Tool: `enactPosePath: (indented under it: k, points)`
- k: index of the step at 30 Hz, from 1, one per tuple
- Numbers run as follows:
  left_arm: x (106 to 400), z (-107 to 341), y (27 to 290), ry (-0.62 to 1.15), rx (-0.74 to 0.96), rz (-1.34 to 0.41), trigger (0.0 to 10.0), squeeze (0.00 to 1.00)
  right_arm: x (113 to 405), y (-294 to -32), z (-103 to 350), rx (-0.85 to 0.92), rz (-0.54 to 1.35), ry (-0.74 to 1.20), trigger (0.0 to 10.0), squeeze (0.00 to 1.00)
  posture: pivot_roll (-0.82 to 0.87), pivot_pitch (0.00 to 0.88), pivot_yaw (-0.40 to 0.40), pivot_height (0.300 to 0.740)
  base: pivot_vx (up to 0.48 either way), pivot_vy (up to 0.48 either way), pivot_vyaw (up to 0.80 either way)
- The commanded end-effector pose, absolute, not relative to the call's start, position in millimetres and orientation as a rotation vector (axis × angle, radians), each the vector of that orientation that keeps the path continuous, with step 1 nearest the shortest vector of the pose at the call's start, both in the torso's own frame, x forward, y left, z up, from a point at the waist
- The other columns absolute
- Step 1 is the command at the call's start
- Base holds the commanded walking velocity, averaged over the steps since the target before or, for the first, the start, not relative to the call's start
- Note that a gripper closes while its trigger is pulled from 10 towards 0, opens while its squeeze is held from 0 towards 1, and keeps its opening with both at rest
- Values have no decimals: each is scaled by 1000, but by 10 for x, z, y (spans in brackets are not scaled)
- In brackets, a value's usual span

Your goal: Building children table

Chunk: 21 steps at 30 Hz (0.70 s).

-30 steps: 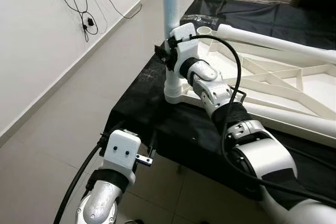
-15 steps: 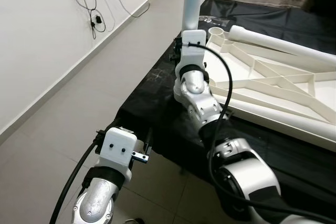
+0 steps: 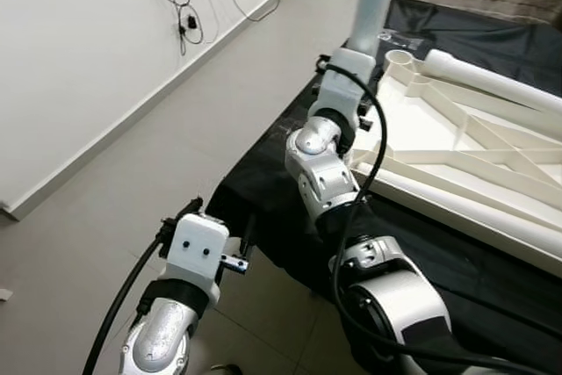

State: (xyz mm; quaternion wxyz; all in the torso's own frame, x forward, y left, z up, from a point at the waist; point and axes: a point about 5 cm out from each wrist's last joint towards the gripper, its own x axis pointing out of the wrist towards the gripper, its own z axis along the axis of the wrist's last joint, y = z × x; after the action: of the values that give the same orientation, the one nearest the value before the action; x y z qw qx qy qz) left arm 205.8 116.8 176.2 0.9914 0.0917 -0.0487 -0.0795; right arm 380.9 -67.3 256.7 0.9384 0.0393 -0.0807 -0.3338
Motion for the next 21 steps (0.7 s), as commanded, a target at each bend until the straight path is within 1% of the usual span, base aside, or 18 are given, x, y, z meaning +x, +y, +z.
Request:
enactPosePath:
  k: [1, 2, 4, 5, 12, 14, 15, 18, 21]
  points:
    - [2056, 1733, 1172, -90, 192, -165, 10000, 0, 3787, -890, 2024, 116, -809, 97, 10000, 0, 97, 193, 16, 740, 0, 0, 0]
    - [2058, 1732, 1171, -90, 193, -167, 10000, 0, 3795, -948, 2006, 120, -836, 111, 10000, 0, 103, 191, 15, 740, 0, 0, 0]
    - [2058, 1732, 1171, -90, 193, -167, 10000, 0, 3795, -948, 2006, 120, -836, 111, 10000, 0, 103, 191, 15, 740, 0, 0, 0]
    - [2056, 1729, 1172, -89, 196, -171, 10000, 0, 3816, -1059, 2008, 133, -867, 113, 10000, 0, 100, 188, 15, 740, 0, 0, 0]
    - [2058, 1729, 1149, -91, 194, -189, 10000, 0, 3832, -1089, 2052, 112, -852, 80, 10000, 0, 96, 183, 18, 740, 0, 0, 0]
    - [2030, 1728, 1044, -88, 155, -274, 10000, 0, 3827, -1049, 2062, 111, -836, 73, 10000, 0, 96, 178, 19, 740, 0, 0, 0]
    - [2030, 1728, 1044, -88, 155, -274, 10000, 0, 3827, -1049, 2062, 111, -836, 73, 10000, 0, 96, 178, 19, 740, 0, 0, 0]
    - [1947, 1692, 884, -65, 110, -412, 10000, 0, 3825, -1011, 2057, 100, -820, 71, 10000, 0, 94, 173, 25, 740, 0, 0, 0]
    - [1932, 1683, 864, -59, 104, -431, 10000, 0, 3825, -1007, 2055, 98, -818, 70, 10000, 0, 94, 173, 25, 740, 0, 0, 0]
